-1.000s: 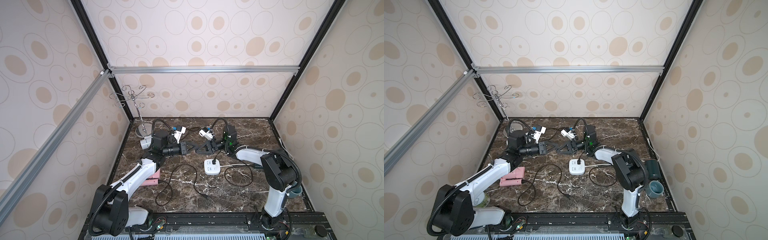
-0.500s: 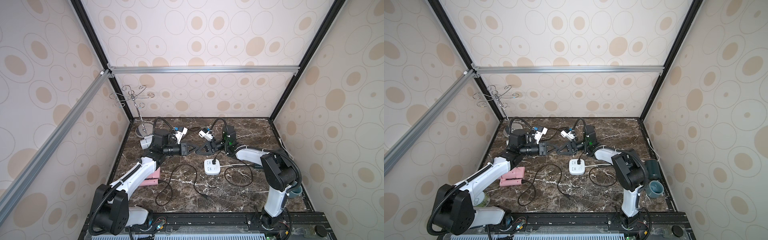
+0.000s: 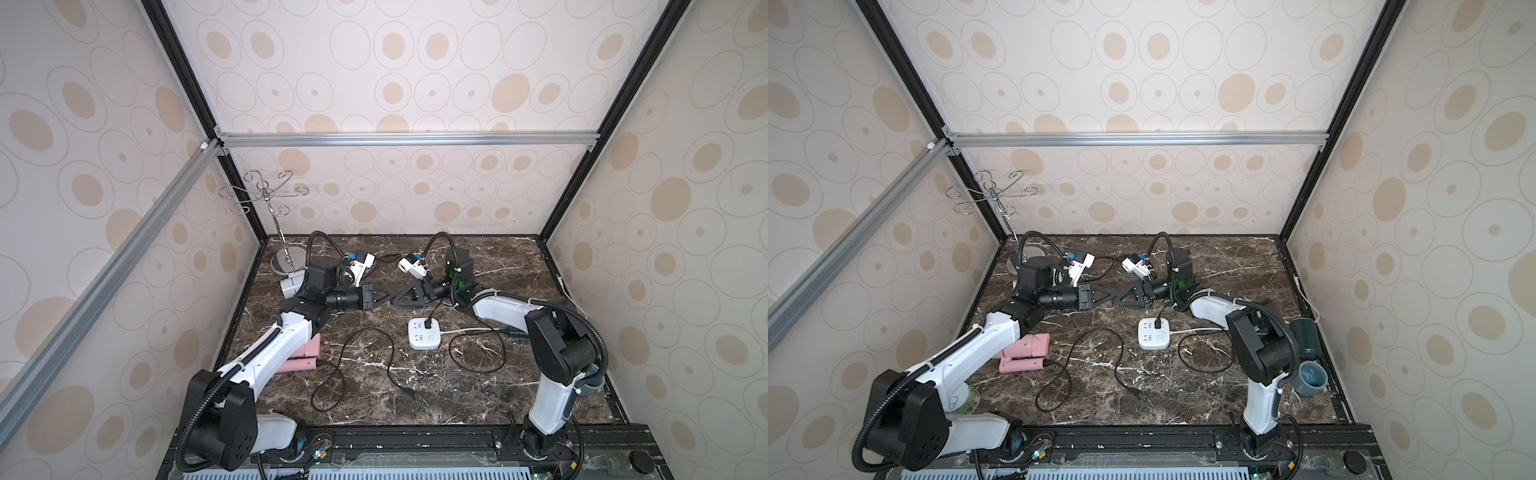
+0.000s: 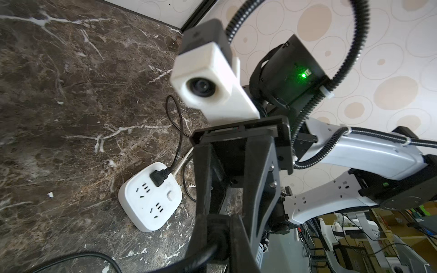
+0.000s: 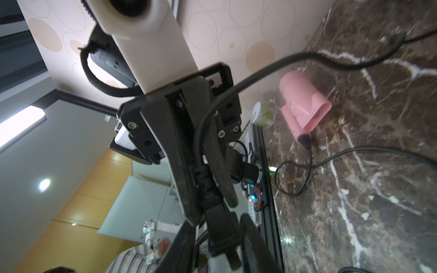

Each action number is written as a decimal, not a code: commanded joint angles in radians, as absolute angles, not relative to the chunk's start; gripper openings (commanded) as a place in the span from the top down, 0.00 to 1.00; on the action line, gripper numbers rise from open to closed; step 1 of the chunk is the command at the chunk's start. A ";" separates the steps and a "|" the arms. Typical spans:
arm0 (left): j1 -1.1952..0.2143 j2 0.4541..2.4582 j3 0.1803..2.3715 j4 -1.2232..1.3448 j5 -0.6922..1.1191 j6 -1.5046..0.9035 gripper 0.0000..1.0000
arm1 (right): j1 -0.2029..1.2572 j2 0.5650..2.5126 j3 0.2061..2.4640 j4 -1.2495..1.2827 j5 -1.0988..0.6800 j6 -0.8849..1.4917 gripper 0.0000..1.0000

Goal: Charge the blow dryers
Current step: Pick up the plug from the center of the board, then insert the plug into the socket.

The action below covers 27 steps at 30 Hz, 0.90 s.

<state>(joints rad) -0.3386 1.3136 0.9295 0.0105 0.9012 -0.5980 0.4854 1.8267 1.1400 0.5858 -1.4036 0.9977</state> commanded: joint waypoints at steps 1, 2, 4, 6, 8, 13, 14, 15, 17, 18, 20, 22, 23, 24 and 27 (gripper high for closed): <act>-0.341 1.259 0.982 -0.050 0.681 -0.588 1.00 | 0.423 1.722 1.163 0.335 -1.296 0.790 0.56; -0.341 1.246 0.969 -0.038 0.619 -0.617 1.00 | 0.397 1.682 1.175 0.167 -1.227 0.667 0.52; -0.349 1.223 0.920 0.017 0.529 -0.672 1.00 | 0.367 1.614 1.207 -0.109 -1.046 0.449 0.47; -0.367 1.207 0.869 0.067 0.425 -0.717 1.00 | 0.368 1.558 1.246 -0.293 -0.858 0.312 0.44; -0.389 1.203 0.830 0.090 0.311 -0.749 1.00 | 0.368 1.496 1.246 -0.348 -0.738 0.275 0.44; -0.504 1.232 0.802 0.097 0.085 -0.801 1.00 | 0.367 1.329 1.165 -0.364 -0.395 0.267 0.38; -0.533 1.242 0.805 0.092 0.040 -0.806 1.00 | 0.368 1.298 1.150 -0.378 -0.319 0.261 0.36; -0.572 1.253 0.800 0.090 -0.014 -0.817 1.00 | 0.367 1.276 1.137 -0.393 -0.259 0.252 0.36; -0.639 1.269 0.768 0.122 -0.112 -0.853 1.00 | 0.368 1.244 1.107 -0.406 -0.201 0.242 0.36; -0.669 1.276 0.740 0.160 -0.140 -0.874 1.00 | 0.368 1.232 1.088 -0.400 -0.192 0.243 0.36; -0.714 1.303 0.712 0.212 -0.170 -0.907 1.00 | 0.367 1.218 1.060 -0.387 -0.194 0.253 0.36; -0.757 1.359 0.720 0.227 -0.204 -0.909 1.00 | 0.367 1.212 1.035 -0.383 -0.217 0.263 0.36; -0.775 1.385 0.729 0.232 -0.221 -0.905 1.00 | 0.367 1.209 1.020 -0.375 -0.224 0.268 0.36; -0.793 1.405 0.737 0.240 -0.230 -0.901 1.00 | 0.367 1.207 1.007 -0.366 -0.228 0.271 0.37; -0.829 1.463 0.752 0.275 -0.231 -0.892 1.00 | 0.367 1.197 0.981 -0.364 -0.240 0.288 0.37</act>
<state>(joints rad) -0.8021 1.4380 0.7185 0.2092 -0.1539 -0.8757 0.3660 1.2190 0.9974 -0.3580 -0.2531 0.2859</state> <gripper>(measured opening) 0.122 0.630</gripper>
